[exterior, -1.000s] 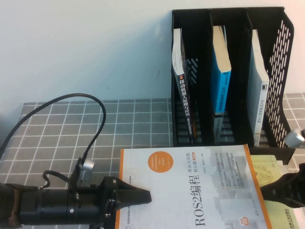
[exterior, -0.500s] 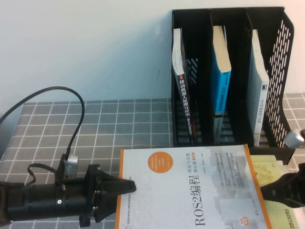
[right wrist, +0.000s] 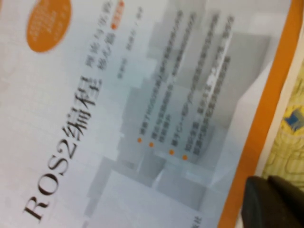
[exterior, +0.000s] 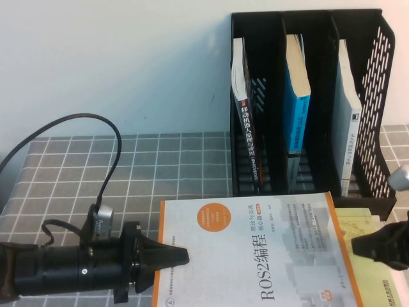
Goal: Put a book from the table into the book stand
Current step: Pick up the book with your left arm
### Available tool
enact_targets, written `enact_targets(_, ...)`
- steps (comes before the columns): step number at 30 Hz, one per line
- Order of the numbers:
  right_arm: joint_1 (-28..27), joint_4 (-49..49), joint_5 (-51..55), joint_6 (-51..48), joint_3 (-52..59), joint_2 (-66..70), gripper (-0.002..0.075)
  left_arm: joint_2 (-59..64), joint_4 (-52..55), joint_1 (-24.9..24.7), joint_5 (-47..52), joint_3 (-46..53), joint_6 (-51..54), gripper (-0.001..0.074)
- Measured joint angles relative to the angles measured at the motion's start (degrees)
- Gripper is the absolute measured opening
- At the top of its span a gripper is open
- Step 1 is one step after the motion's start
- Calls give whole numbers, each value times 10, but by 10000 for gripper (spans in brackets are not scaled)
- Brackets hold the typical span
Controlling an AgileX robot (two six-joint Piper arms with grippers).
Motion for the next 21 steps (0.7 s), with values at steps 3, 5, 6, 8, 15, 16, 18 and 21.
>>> enact_targets(3,-15,1,0,-1,1,-40,-3,-16,1,2,-2,0,4,102)
enact_targets(5,-25,1,0,-2,1,-67,-3,-30,5,3,-8,0,4,102)
enact_targets(6,-30,0,0,-2,1,-82,-3,-40,6,3,-11,0,4,102)
enact_targets(8,-37,-7,0,-3,1,-109,-3,-62,11,4,-18,0,-4,102)
enact_targets(15,-40,-14,-11,-5,1,-207,-3,-194,33,4,-37,0,-77,102)
enact_targets(16,-40,-14,-13,-5,1,-219,-3,-211,35,4,-38,0,-86,102)
enact_targets(18,-40,-17,-21,-5,1,-248,-3,-253,47,0,-41,-15,-113,102)
enact_targets(21,-40,-37,-39,-5,1,-290,-3,-309,67,-22,-45,-56,-146,102)
